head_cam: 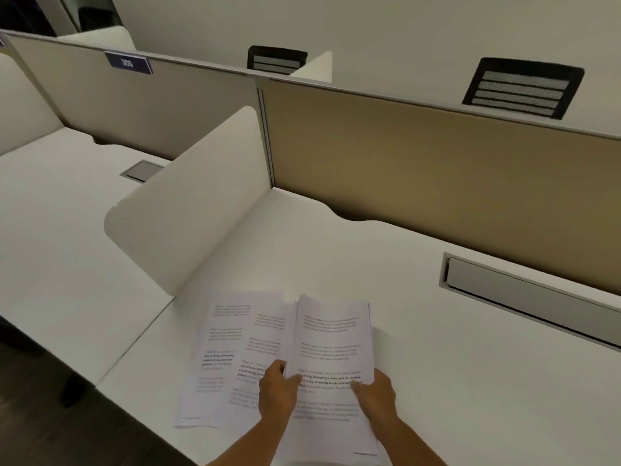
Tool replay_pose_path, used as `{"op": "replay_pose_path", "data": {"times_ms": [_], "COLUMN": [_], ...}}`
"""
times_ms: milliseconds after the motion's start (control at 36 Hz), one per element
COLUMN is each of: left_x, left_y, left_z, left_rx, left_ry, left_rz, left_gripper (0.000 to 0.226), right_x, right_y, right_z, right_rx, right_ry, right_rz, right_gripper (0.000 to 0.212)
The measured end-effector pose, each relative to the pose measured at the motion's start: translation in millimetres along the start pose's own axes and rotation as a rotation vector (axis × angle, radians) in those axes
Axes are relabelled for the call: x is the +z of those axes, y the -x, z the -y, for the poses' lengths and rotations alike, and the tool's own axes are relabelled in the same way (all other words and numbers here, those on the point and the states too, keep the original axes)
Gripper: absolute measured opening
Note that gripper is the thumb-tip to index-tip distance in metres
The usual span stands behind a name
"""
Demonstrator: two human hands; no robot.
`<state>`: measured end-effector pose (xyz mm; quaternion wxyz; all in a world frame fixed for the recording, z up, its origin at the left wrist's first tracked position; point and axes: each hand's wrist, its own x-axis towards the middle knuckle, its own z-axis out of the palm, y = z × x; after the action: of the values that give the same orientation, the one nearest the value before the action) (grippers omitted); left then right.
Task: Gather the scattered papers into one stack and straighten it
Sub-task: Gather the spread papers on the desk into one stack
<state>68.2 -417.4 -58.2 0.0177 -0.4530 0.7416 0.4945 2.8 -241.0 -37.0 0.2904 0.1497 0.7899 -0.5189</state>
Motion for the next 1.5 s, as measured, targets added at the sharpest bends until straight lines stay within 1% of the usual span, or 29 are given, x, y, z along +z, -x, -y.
{"op": "replay_pose_path", "data": {"times_ms": [83,111,167,250,333,417,472,611,667,750,806,861,889,944,972,1000,1056,1139,1278,1389,1500], "left_x": [3,4,4,4,6,8,9,6,4,2,-1,-4,-6,-9,-11,-14,-21,-33,-52,-62,-69], "left_y": [-15,-19,-27,-36,-42,-44,-45,-47,-48,-48,-47,-45,-45,-45,-45,-45,-45,-44,-41,-39,-40], "left_z": [3,4,3,2,4,5,6,5,5,6,3,0,-1,-3,-3,-3,-4,-4,-2,-2,-7], "left_rx": [0.025,0.031,0.014,-0.020,-0.029,-0.030,-0.029,-0.009,-0.017,0.000,0.005,-0.007,-0.012,-0.006,0.011,0.033,0.068,0.085,0.108,0.115,0.112], "left_ry": [-0.086,-0.119,-0.175,-0.230,-0.254,-0.246,-0.237,-0.142,-0.123,-0.073,-0.042,-0.006,0.013,0.038,0.042,0.037,0.031,0.058,0.112,0.143,0.113], "left_rz": [-0.021,-0.028,-0.030,-0.022,-0.013,-0.014,-0.013,0.016,0.048,0.127,0.156,0.154,0.152,0.165,0.182,0.200,0.218,0.191,0.148,0.126,0.075], "left_gripper": [0.044,0.048,0.049,0.050,0.049,0.048,0.048,0.042,0.040,0.037,0.037,0.046,0.051,0.056,0.053,0.049,0.042,0.044,0.044,0.035,0.034], "right_x": [13,18,26,34,39,41,41,39,38,36,36,34,34,33,33,33,33,35,41,47,55], "right_y": [-10,-13,-22,-31,-35,-37,-38,-38,-38,-33,-31,-32,-33,-33,-32,-30,-27,-21,-15,-10,-9], "right_z": [3,4,3,3,6,9,10,11,13,19,21,21,20,19,19,20,23,29,36,42,49], "right_rx": [0.011,0.017,0.032,0.094,0.186,0.206,0.196,0.165,0.131,0.111,0.147,0.169,0.167,0.139,0.125,0.114,0.093,0.053,0.038,0.024,0.009], "right_ry": [0.072,0.106,0.234,0.450,0.517,0.569,0.545,0.371,0.306,0.133,0.036,-0.010,-0.016,-0.034,-0.044,-0.058,-0.088,-0.134,-0.163,-0.171,-0.172], "right_rz": [-0.052,-0.067,-0.104,-0.178,-0.203,-0.193,-0.190,-0.131,-0.121,-0.112,-0.096,-0.090,-0.075,-0.029,-0.012,-0.004,0.003,0.019,0.068,0.094,0.105], "right_gripper": [0.024,0.023,0.024,0.033,0.040,0.043,0.044,0.054,0.053,0.050,0.060,0.066,0.060,0.034,0.025,0.023,0.031,0.039,0.041,0.042,0.038]}}
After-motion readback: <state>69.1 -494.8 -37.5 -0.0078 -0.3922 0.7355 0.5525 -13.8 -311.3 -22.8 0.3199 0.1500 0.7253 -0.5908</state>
